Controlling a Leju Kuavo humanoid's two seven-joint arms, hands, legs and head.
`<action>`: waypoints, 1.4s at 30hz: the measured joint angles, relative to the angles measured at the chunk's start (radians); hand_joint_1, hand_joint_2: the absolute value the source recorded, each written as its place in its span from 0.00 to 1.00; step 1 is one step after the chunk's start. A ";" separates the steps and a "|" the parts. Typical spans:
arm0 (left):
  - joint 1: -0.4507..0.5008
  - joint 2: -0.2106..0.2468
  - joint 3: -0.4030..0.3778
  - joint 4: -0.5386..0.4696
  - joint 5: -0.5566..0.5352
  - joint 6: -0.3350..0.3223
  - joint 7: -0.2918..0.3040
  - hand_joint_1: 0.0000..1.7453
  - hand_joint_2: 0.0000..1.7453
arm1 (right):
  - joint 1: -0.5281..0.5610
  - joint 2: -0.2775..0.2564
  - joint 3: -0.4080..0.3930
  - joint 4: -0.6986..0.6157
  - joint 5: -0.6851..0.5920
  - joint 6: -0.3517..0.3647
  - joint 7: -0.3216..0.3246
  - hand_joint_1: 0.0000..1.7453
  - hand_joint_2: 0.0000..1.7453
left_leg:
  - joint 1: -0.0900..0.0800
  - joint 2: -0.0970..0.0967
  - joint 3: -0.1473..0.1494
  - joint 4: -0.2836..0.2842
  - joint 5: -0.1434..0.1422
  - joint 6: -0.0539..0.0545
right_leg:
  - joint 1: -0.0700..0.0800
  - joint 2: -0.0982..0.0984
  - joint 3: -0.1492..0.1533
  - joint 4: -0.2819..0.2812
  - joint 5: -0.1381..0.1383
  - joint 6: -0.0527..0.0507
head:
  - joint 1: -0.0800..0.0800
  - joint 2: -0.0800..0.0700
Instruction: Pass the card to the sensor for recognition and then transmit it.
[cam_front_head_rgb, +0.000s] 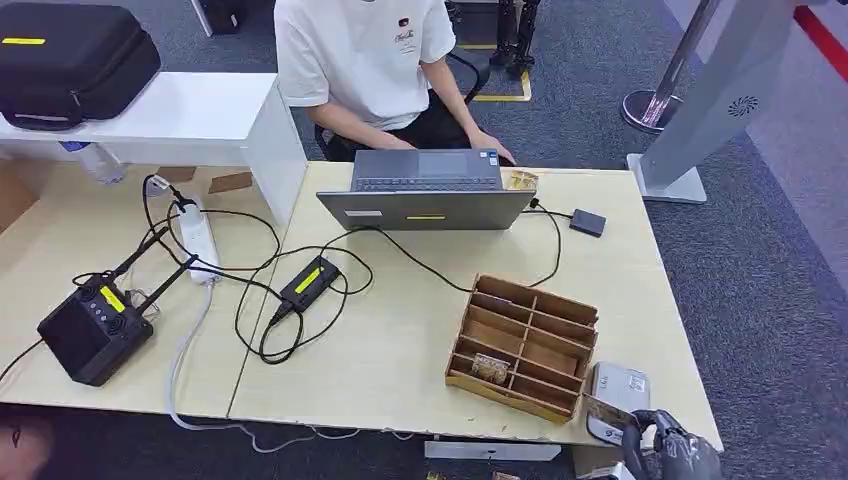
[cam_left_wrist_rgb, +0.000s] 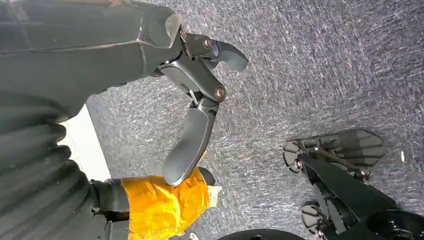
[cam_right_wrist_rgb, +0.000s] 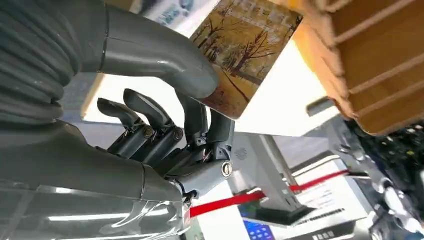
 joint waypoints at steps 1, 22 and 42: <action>0.000 0.000 0.001 0.000 0.000 0.000 0.000 0.00 1.00 | -0.002 0.002 -0.004 0.011 0.006 -0.003 0.002 1.00 1.00 | 0.000 0.000 0.000 0.000 0.000 0.000 | 0.000 0.000 0.000 0.000 0.000 0.000 | 0.000 0.000; -0.001 0.002 0.004 0.000 -0.034 0.000 -0.002 0.00 1.00 | -0.122 0.028 -0.154 0.243 0.050 -0.010 -0.048 1.00 1.00 | 0.000 0.000 0.000 0.000 0.000 0.000 | 0.000 0.000 0.000 0.000 0.001 0.000 | 0.000 0.000; -0.008 0.016 -0.006 0.000 -0.099 -0.016 -0.024 0.00 1.00 | -0.381 -0.222 0.042 -0.253 0.013 0.082 0.152 1.00 1.00 | 0.000 0.001 -0.001 0.002 0.002 0.000 | -0.001 0.003 0.000 0.001 0.004 0.001 | 0.001 0.000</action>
